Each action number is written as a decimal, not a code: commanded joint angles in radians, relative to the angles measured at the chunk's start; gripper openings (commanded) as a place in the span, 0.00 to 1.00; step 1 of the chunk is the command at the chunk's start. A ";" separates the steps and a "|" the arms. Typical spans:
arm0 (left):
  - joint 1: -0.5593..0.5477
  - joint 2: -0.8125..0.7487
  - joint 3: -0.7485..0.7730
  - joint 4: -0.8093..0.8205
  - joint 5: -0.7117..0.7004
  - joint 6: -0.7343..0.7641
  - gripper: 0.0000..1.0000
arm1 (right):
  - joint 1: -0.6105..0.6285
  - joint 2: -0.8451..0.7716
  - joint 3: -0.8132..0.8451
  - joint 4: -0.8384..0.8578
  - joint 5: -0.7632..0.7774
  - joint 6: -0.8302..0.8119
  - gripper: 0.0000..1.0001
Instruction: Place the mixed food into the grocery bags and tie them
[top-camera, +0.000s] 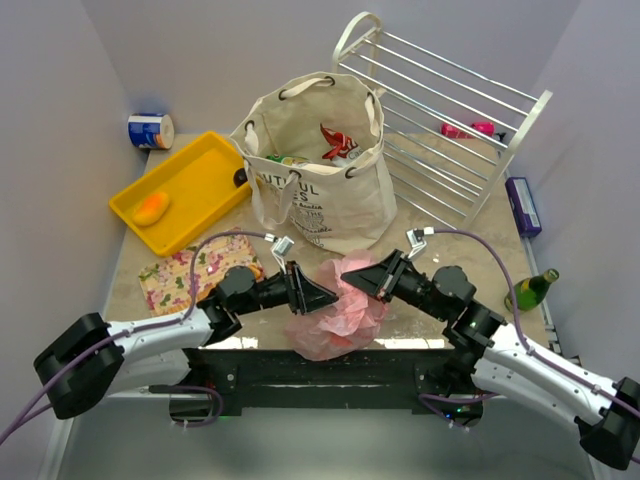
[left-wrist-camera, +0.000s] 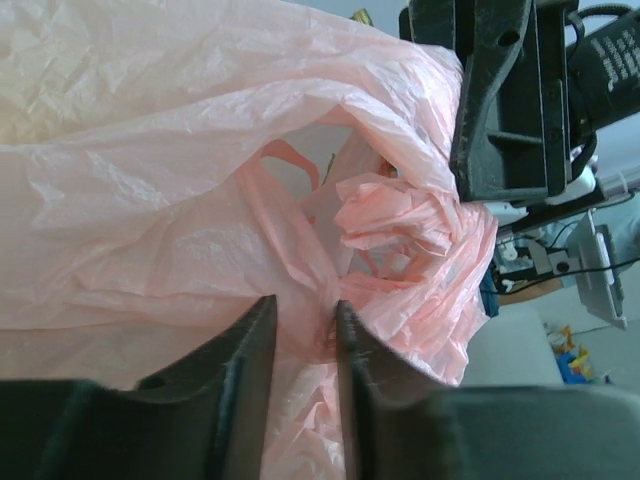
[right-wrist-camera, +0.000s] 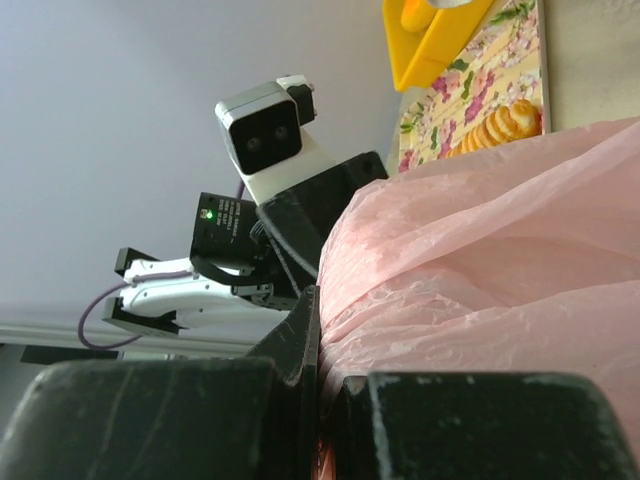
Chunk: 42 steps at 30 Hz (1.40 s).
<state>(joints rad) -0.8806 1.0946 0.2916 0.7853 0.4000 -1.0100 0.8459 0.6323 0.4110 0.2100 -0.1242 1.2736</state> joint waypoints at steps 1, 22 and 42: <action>-0.003 -0.091 0.075 -0.094 -0.070 0.164 0.50 | -0.002 -0.029 0.034 0.048 -0.014 0.007 0.00; 0.000 -0.131 0.219 -0.259 0.040 0.738 0.62 | -0.002 -0.023 0.009 0.098 -0.040 0.044 0.00; -0.001 -0.036 0.291 -0.210 0.158 0.788 0.55 | -0.002 -0.034 0.012 0.051 -0.049 0.043 0.00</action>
<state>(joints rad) -0.8795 1.0626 0.5461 0.5091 0.5091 -0.2642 0.8455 0.6075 0.4099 0.2390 -0.1524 1.3163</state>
